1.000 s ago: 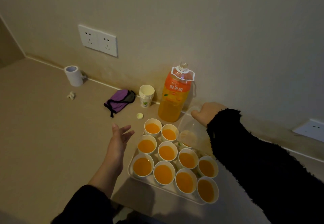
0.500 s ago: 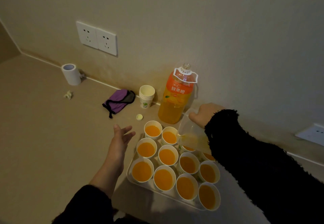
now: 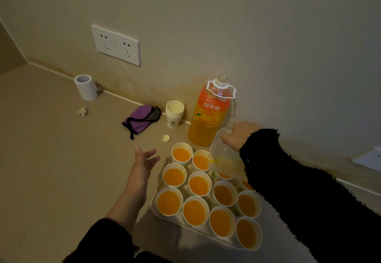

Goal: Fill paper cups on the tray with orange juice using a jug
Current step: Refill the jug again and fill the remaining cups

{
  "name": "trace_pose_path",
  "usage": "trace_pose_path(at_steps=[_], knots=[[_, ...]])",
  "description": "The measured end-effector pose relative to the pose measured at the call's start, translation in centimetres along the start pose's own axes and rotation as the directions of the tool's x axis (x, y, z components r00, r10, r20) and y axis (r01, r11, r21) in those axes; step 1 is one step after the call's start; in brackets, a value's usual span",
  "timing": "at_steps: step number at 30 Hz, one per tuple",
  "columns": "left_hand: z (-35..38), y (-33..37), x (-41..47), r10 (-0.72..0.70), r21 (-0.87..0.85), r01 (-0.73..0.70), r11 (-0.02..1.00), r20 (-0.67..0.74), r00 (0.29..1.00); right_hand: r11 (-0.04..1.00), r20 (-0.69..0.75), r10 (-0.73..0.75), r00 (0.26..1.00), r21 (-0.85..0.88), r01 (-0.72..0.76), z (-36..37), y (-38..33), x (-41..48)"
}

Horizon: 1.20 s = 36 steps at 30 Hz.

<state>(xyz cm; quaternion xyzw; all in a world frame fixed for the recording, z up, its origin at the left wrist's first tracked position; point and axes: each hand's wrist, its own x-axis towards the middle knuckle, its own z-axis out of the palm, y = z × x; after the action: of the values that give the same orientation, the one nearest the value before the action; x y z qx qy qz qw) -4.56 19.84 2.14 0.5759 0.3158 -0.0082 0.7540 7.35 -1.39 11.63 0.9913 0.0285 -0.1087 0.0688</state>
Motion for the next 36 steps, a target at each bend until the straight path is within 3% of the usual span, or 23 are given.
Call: trace_pose_path(at_steps=[18, 36], knots=[[1.3, 0.0, -0.8, -0.013, 0.044, 0.010, 0.999, 0.061, 0.998, 0.999, -0.039, 0.041, 0.998, 0.029, -0.040, -2.1, 3.1, -1.7], [0.4, 0.3, -0.7, -0.011, 0.024, 0.010, 1.000, 0.045, 0.999, 0.998, -0.019, 0.005, 1.000, -0.065, -0.006, -0.1, 0.7, -0.1]])
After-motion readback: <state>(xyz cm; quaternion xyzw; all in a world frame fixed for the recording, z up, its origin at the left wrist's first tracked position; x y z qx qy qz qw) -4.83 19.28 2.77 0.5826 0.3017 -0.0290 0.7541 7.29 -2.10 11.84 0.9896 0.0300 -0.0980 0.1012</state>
